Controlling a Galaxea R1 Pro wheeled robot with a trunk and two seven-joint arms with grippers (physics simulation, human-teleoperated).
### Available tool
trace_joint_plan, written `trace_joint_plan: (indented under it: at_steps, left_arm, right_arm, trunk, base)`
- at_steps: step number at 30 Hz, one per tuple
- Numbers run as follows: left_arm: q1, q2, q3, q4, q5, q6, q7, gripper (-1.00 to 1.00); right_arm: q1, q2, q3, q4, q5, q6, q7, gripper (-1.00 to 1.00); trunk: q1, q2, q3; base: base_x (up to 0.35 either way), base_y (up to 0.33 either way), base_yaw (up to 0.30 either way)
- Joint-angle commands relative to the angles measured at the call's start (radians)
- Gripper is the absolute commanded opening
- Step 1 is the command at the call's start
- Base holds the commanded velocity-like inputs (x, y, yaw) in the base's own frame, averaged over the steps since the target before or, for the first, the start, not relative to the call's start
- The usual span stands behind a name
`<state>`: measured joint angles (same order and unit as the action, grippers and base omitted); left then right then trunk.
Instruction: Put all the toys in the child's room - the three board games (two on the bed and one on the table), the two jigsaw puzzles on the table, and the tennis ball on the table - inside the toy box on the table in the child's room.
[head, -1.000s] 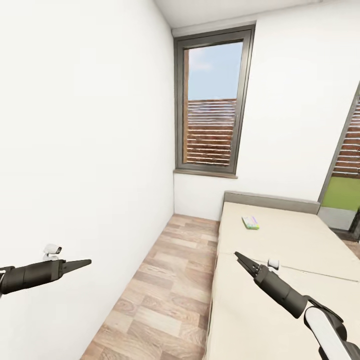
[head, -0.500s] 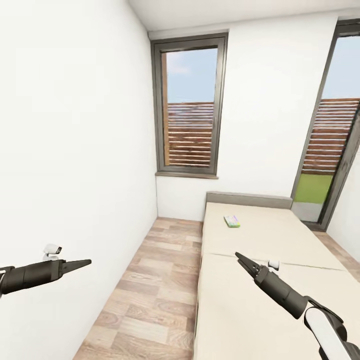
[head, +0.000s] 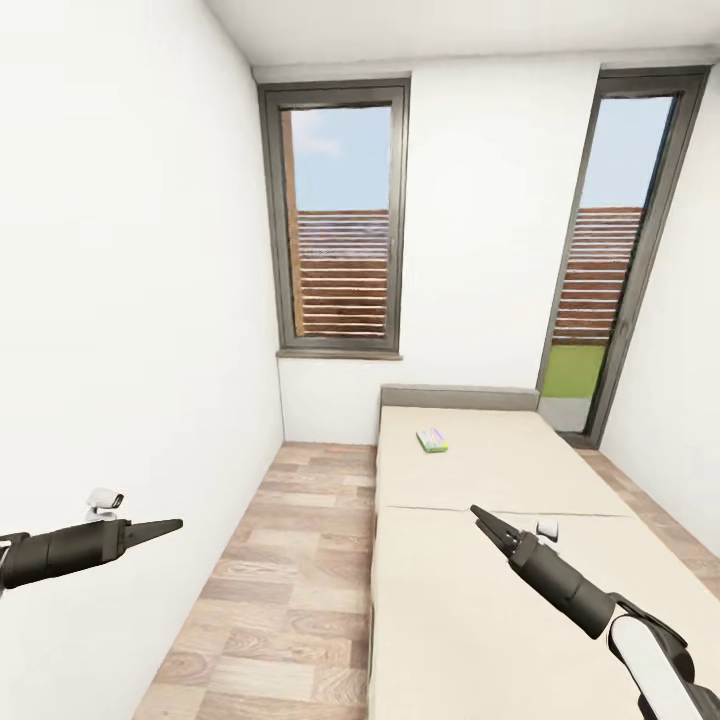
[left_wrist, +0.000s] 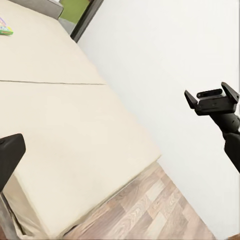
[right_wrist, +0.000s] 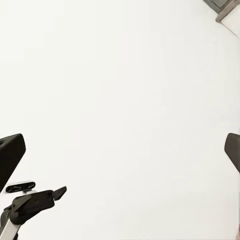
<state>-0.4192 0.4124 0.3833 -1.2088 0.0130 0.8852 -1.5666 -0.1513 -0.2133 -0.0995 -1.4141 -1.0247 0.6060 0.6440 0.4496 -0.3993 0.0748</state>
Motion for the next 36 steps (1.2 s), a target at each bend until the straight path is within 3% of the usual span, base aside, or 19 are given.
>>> trace_joint_plan:
  at_steps: [1,12,36]
  left_arm:
    - [0.0,0.0,0.0,0.0,-0.001,0.011,-0.004,1.0]
    - [0.0,0.0,0.0,0.0,-0.001,0.011,-0.004,1.0]
    - [0.0,0.002,0.002,0.0,-0.001,0.011,-0.004,1.0]
  right_arm:
    - [-0.001,0.0,-0.001,0.002,-0.006,0.007,-0.001,1.0]
    - [-0.001,0.006,-0.028,0.006,-0.005,0.009,-0.013,1.0]
    - [-0.001,0.007,-0.031,0.021,-0.006,0.008,-0.005,1.0]
  trunk:
    - [0.0,-0.001,0.0]
    - [0.0,-0.001,-0.004]
    - [0.0,-0.001,-0.033]
  base:
    - [0.0,0.04,-0.148]
    - [0.0,0.055,-0.079]
    - [0.0,0.045,-0.171]
